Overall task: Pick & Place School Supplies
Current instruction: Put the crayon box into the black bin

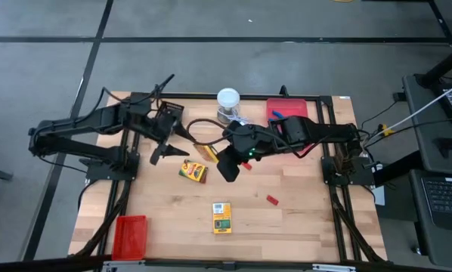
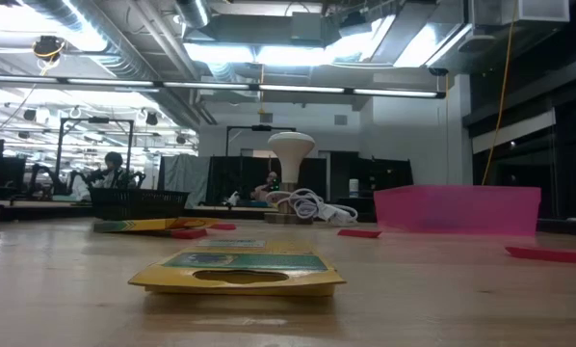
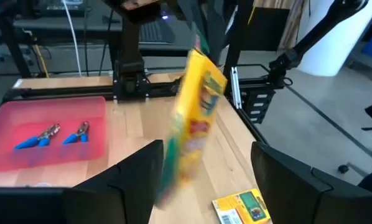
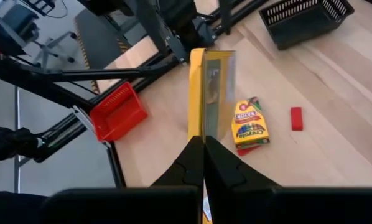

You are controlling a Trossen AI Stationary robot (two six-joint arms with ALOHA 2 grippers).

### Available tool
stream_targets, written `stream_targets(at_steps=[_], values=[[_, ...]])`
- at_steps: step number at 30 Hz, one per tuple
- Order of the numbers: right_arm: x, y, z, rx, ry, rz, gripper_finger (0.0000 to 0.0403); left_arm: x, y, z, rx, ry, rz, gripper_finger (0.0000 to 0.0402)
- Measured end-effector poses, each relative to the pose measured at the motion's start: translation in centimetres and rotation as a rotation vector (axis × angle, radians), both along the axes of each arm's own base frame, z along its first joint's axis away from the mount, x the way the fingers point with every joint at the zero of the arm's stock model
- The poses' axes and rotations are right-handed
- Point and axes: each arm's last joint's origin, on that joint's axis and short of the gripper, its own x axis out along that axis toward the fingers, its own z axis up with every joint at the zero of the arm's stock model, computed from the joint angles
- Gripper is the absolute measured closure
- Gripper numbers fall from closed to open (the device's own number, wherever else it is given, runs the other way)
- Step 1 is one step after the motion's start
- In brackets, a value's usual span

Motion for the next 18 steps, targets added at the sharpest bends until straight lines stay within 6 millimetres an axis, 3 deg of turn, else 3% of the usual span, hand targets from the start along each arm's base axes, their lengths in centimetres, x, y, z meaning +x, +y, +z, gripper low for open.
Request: stream_targets(at_steps=[11, 18], values=[[0.3, 0.1, 0.3, -0.01, -0.039, 0.016, 0.0403, 2.3, 0.6, 0.7, 0.013, 0.001, -0.089, 0.0162], [0.3, 0.2, 0.3, -0.014, -0.045, 0.018, 0.0403, 2.6, 0.6, 2.0, 0.06, -0.043, -0.097, 0.0162]])
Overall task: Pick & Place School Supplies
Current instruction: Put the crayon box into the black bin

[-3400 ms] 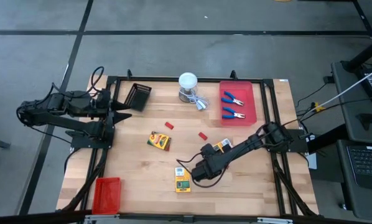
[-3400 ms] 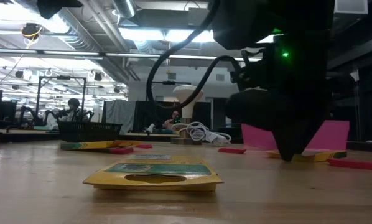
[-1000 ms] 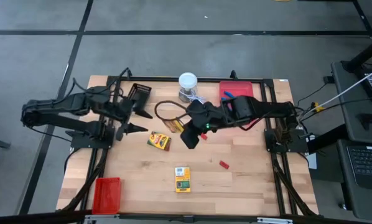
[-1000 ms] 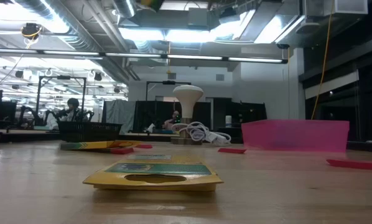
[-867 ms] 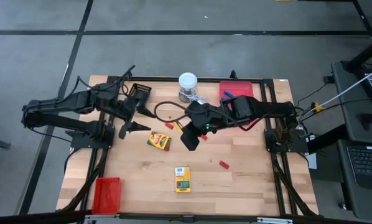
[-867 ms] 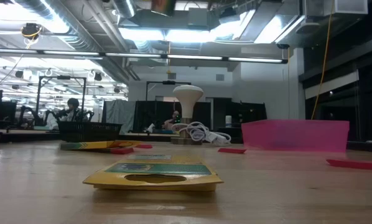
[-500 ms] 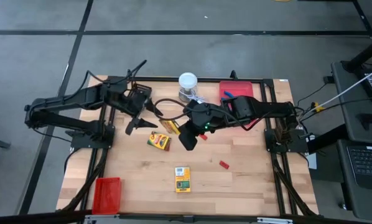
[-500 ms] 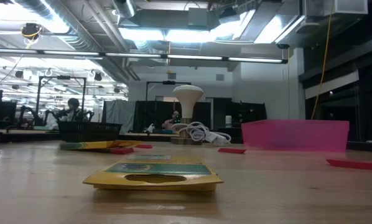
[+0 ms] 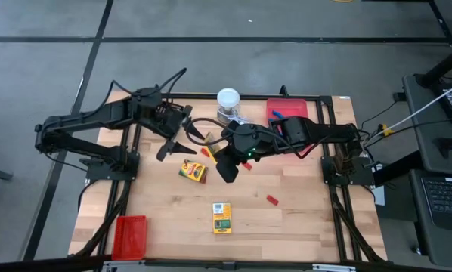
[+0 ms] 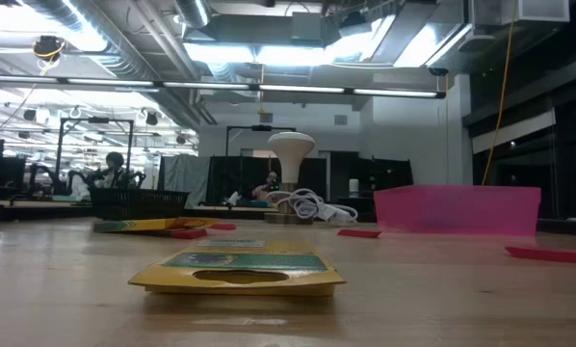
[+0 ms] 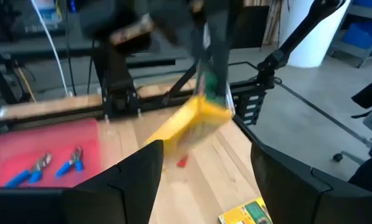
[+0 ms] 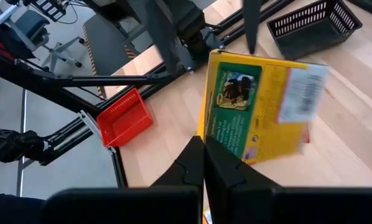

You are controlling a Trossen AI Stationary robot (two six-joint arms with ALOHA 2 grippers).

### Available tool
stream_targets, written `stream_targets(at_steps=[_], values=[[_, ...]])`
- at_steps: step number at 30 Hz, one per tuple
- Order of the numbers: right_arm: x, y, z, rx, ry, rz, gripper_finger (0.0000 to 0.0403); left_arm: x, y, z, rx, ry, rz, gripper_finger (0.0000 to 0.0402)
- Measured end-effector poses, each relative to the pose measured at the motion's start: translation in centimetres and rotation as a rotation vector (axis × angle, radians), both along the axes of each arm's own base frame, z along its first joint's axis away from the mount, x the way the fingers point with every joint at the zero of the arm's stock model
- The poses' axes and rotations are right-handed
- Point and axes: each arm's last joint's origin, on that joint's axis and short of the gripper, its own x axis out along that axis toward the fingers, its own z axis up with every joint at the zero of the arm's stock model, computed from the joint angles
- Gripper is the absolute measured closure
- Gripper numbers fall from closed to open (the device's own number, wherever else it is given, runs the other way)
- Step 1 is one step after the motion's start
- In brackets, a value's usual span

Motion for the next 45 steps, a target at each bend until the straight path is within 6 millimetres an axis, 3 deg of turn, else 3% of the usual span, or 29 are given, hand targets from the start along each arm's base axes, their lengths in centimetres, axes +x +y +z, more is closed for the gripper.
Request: stream_targets(at_steps=[18, 25, 32, 37, 45], values=[[0.5, 0.1, 0.6, -0.02, -0.086, -0.01, 0.0403, 0.2, -0.2, 0.2, -0.018, 0.006, -0.033, 0.0167], [0.6, 0.1, 0.8, -0.033, -0.108, -0.017, 0.0403, 0.1, -0.2, 0.2, -0.042, 0.012, -0.058, 0.0235], [0.7, 0.1, 1.0, -0.045, -0.126, -0.006, 0.0403, 0.1, -0.3, 0.2, -0.047, 0.016, -0.07, 0.0368], [0.8, 0.2, 1.1, -0.05, -0.14, 0.02, 0.0396, 0.1, -0.3, 0.2, -0.049, 0.013, -0.08, 0.0375], [1.0, 0.3, 1.6, -0.052, -0.196, 0.033, 0.0343, 0.0, -0.3, 0.0, -0.049, 0.032, -0.07, 0.0375]])
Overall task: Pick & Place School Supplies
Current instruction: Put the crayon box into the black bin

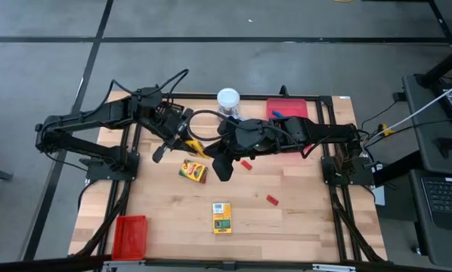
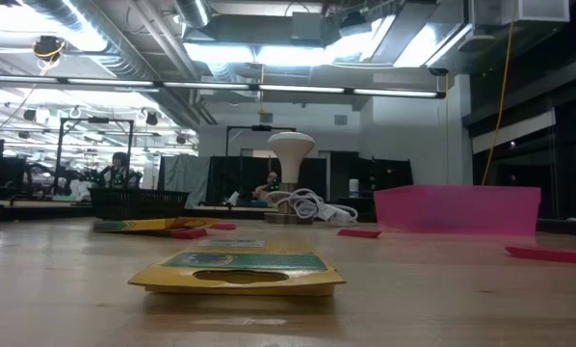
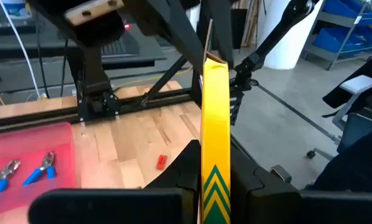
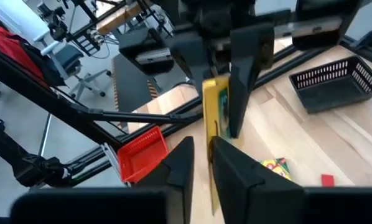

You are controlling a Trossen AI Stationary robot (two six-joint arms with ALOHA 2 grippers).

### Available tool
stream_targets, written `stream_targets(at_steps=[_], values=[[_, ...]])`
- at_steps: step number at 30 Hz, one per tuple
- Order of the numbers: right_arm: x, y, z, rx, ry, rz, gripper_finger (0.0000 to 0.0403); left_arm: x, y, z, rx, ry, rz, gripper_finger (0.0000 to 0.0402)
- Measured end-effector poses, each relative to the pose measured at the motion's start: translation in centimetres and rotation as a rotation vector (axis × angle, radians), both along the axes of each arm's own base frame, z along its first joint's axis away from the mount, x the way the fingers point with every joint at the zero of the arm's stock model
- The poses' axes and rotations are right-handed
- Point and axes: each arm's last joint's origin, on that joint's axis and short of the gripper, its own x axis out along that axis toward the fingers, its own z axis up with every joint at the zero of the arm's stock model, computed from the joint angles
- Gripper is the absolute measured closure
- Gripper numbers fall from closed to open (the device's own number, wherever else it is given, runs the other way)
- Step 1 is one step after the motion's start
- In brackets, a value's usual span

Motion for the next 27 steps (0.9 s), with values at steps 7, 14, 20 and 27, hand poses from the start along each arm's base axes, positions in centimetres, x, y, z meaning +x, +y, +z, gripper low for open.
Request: stream_targets(at_steps=[7, 14, 20, 27], values=[[0.0, -0.1, 0.1, -0.019, -0.015, -0.04, 0.0304, -0.5, 0.9, -0.9, 0.014, 0.106, 0.09, 0.0375], [-0.1, -0.1, 0.0, -0.06, -0.004, -0.09, 0.0294, -2.8, 3.4, -2.3, 0.127, 0.309, 0.424, 0.0375], [-0.9, 0.2, -1.1, -0.108, 0.112, -0.142, 0.0294, -5.1, 6.7, -2.8, 0.015, 0.43, 0.761, 0.0375], [-2.3, 1.5, -2.1, -0.164, 0.23, -0.225, 0.0293, -7.9, 10.1, -6.2, -0.216, 0.457, 1.0, 0.0375]])
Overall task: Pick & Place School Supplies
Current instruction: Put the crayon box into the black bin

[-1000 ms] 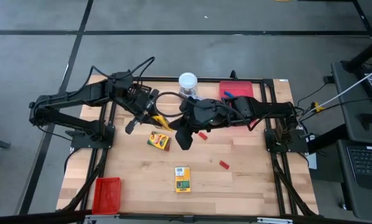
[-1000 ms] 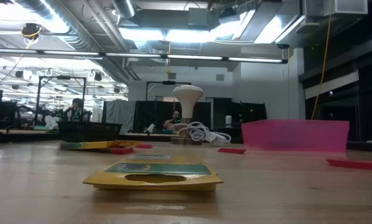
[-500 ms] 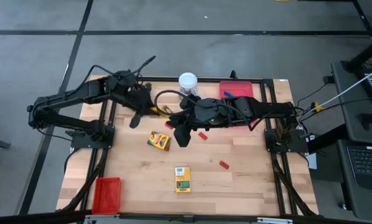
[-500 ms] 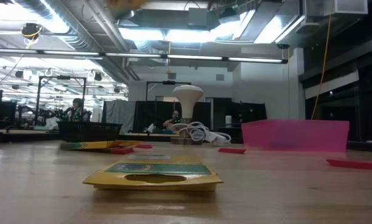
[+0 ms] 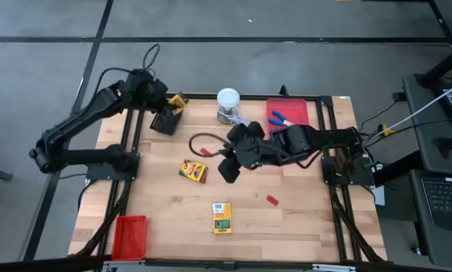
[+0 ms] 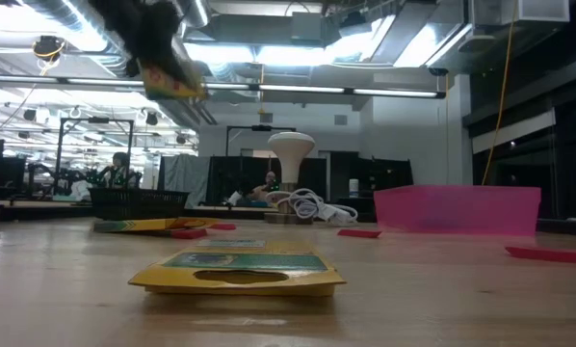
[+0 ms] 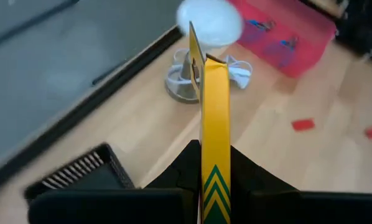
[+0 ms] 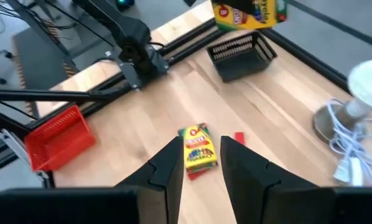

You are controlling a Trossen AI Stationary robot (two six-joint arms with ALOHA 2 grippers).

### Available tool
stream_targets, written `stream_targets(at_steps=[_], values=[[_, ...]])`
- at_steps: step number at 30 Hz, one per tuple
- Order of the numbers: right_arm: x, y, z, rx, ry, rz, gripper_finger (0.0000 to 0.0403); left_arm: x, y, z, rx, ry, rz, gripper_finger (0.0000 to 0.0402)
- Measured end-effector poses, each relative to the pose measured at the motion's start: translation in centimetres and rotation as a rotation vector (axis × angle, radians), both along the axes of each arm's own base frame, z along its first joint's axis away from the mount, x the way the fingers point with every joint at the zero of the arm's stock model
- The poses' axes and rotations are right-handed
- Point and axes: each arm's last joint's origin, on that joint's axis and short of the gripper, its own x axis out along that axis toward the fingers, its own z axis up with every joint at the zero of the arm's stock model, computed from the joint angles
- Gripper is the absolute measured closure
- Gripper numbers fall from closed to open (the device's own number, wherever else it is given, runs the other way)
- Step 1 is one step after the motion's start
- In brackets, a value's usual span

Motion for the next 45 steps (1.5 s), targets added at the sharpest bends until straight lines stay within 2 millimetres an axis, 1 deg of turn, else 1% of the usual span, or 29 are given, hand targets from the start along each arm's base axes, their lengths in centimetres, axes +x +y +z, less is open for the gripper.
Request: stream_targets(at_steps=[5, 9, 12, 15, 21, 24, 29, 33, 37, 41, 45], values=[[-0.8, 1.0, -0.4, -0.018, 0.038, -0.024, 0.0293, -1.9, 2.0, -3.4, -0.164, -0.192, 0.107, 0.0375], [-1.3, 1.7, -0.6, 0.003, 0.061, -0.036, 0.0293, -3.6, 3.1, -6.3, -0.269, -0.301, 0.233, 0.0375], [-1.6, 2.3, -0.7, 0.012, 0.061, -0.047, 0.0293, -4.6, 3.5, -8.1, -0.335, -0.344, 0.322, 0.0375], [-2.0, 2.8, -0.8, 0.019, 0.071, -0.054, 0.0293, -5.1, 3.6, -9.2, -0.375, -0.361, 0.38, 0.0375], [-2.6, 3.7, -0.9, 0.04, 0.078, -0.063, 0.0293, -5.7, 3.8, -9.7, -0.384, -0.351, 0.467, 0.0375], [-2.7, 3.8, -0.9, 0.041, 0.072, -0.076, 0.0293, -6.2, 3.8, -10.2, -0.371, -0.287, 0.539, 0.0375], [-2.7, 3.7, -0.9, 0.029, 0.057, -0.11, 0.0293, -6.4, 3.6, -10.7, -0.31, -0.165, 0.598, 0.0375], [-2.7, 3.7, -0.9, 0.025, 0.055, -0.119, 0.0293, -6.1, 3.5, -10.9, -0.267, -0.127, 0.6, 0.0375], [-2.7, 3.6, -0.9, 0.02, 0.055, -0.125, 0.0293, -5.4, 3.6, -11.5, -0.239, -0.042, 0.572, 0.0375], [-2.7, 3.6, -0.9, 0.017, 0.052, -0.128, 0.0293, -4.6, 4.0, -12.5, -0.247, 0.025, 0.569, 0.0375], [-2.7, 3.6, -0.9, 0.014, 0.049, -0.134, 0.0293, -3.8, 4.6, -13.0, -0.209, 0.042, 0.572, 0.0375]])
